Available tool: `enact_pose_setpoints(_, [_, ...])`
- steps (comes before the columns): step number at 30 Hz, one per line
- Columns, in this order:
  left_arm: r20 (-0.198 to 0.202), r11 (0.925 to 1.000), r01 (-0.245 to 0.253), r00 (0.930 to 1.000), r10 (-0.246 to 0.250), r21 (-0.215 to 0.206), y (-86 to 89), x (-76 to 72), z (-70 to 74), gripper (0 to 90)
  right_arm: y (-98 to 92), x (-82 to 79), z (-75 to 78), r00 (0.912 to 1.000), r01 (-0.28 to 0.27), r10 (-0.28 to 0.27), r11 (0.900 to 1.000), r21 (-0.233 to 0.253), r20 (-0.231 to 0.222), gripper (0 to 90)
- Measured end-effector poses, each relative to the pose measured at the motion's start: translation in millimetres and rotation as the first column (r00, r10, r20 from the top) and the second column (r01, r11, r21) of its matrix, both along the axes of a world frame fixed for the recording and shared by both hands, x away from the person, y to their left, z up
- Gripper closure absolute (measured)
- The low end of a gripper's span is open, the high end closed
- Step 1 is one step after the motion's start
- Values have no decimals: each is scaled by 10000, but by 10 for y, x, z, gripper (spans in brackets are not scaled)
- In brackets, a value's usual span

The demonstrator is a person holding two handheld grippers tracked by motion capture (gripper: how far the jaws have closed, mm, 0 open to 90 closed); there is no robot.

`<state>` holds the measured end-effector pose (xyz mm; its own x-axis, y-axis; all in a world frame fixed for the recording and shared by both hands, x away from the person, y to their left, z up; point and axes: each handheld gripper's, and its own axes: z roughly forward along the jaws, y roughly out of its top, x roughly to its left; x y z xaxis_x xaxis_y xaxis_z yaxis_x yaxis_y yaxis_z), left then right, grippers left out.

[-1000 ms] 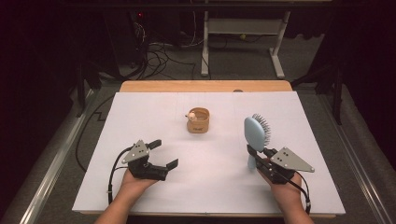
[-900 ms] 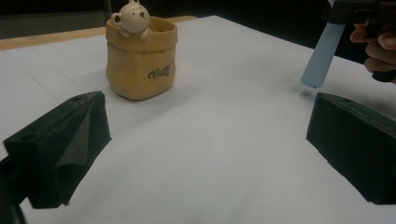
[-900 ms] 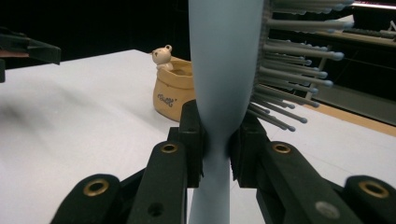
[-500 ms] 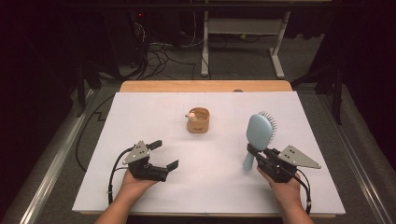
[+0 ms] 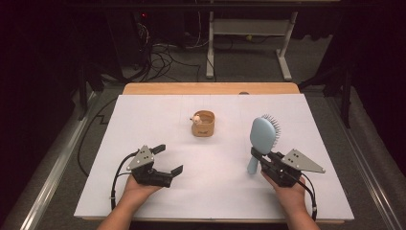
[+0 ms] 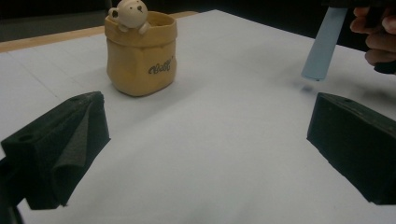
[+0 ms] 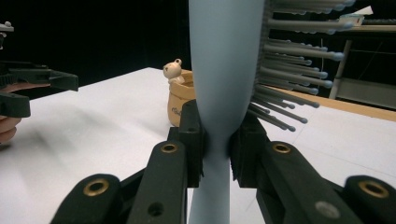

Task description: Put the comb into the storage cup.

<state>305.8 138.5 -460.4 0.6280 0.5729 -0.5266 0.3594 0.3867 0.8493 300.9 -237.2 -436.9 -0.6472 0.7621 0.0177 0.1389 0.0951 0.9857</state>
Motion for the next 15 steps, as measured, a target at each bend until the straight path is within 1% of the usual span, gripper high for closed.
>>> enact_pose_setpoints(3, [14, 10000, -32, 10000, 32, 3, 6, 4, -5, 3, 34, 7, 3, 10000, -39, 39, 10000, -31, 29, 780])
enact_pose_setpoints(8, [-23, 9998, -141, 9999, 141, -166, 36, 15, 0, 5, 94, 28, 20, 9999, -119, 119, 9999, 34, 99, 780])
enact_pose_setpoints(15, [59, 9997, -145, 9999, 146, -186, 38, 14, 6, 5, 248, 139, 42, 9993, -275, 273, 9996, 61, 235, 780])
